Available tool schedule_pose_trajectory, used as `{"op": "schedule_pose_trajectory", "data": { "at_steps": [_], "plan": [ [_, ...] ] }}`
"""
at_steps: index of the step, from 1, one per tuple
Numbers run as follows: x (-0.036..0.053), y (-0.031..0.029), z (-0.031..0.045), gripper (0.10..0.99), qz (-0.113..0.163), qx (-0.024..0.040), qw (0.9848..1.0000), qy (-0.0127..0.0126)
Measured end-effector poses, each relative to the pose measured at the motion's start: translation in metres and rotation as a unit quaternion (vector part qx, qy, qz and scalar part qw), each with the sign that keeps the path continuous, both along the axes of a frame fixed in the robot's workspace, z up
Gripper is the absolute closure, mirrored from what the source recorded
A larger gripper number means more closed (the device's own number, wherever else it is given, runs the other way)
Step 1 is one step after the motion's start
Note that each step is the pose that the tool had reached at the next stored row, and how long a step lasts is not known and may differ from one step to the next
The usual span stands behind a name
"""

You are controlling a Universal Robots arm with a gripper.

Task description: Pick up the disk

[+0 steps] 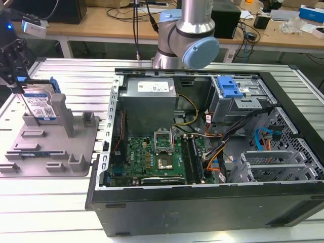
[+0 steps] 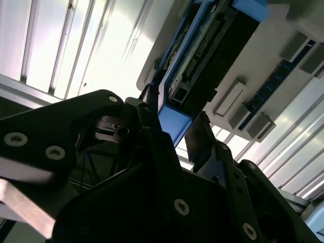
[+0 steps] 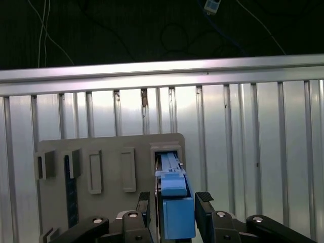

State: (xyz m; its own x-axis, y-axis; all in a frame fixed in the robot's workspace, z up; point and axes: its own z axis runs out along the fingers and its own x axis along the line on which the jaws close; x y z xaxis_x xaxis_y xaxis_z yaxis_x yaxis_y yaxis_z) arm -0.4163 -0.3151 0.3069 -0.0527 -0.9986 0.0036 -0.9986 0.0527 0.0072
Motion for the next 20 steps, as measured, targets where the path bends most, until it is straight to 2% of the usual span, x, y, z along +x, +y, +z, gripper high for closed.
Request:
{"op": "schedule_pose_trajectory", "data": {
  "at_steps": [10,11,12,20],
  "plan": [
    [0.0,0.0,-0.0065,0.604,0.0,0.0,1.0,0.0],
    [0.0,0.0,-0.0068,0.624,0.0,0.0,1.0,0.0],
    [0.0,0.0,-0.0072,0.69,0.0,0.0,1.0,0.0],
    [0.0,0.0,-0.0078,0.69,0.0,0.0,1.0,0.0]
  ]
}}
